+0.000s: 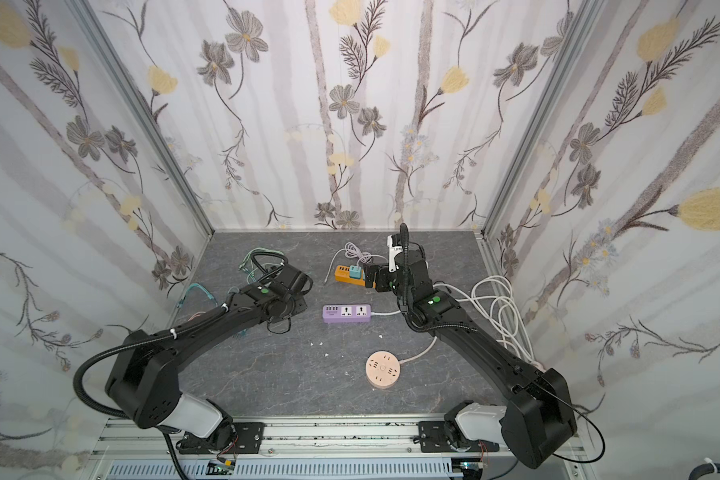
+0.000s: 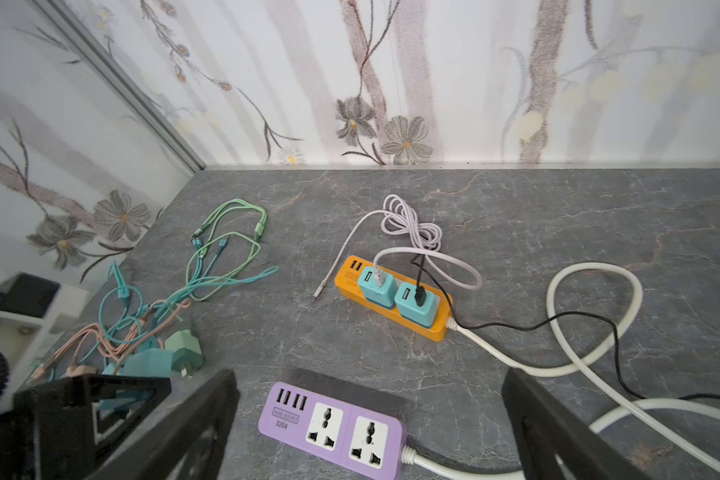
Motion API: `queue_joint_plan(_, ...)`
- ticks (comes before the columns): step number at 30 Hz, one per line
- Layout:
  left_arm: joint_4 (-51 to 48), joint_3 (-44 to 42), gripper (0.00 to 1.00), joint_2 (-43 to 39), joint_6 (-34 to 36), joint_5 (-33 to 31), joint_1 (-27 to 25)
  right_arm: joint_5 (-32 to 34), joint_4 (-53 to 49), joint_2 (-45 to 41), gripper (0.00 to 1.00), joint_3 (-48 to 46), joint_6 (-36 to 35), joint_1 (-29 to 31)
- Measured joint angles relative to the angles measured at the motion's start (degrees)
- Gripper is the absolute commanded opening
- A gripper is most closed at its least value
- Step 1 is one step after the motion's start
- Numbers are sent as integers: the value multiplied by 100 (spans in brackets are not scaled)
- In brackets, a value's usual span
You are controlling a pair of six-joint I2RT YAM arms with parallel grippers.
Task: Insert the plug
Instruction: 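Lift the teal charger with the left gripper, raising its tangled teal cable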
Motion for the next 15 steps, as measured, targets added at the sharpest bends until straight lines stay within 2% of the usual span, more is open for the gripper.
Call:
queue_joint_plan(5, -214, 15, 0, -1318, 654, -616, 15, -264, -9, 286, 99, 304, -162, 225)
queue_joint_plan(8, -426, 260, 0, -1825, 1045, -887, 68, -367, -11, 466, 99, 520, -323, 387)
queue_joint_plan(12, -732, 925, 0, -2135, 1552, -870, 297, -485, -17, 719, 99, 824, -533, 619)
queue_joint_plan(15, -988, 1545, 0, -2208, 1853, -619, 581, -638, 0, 916, 99, 1038, -616, 739)
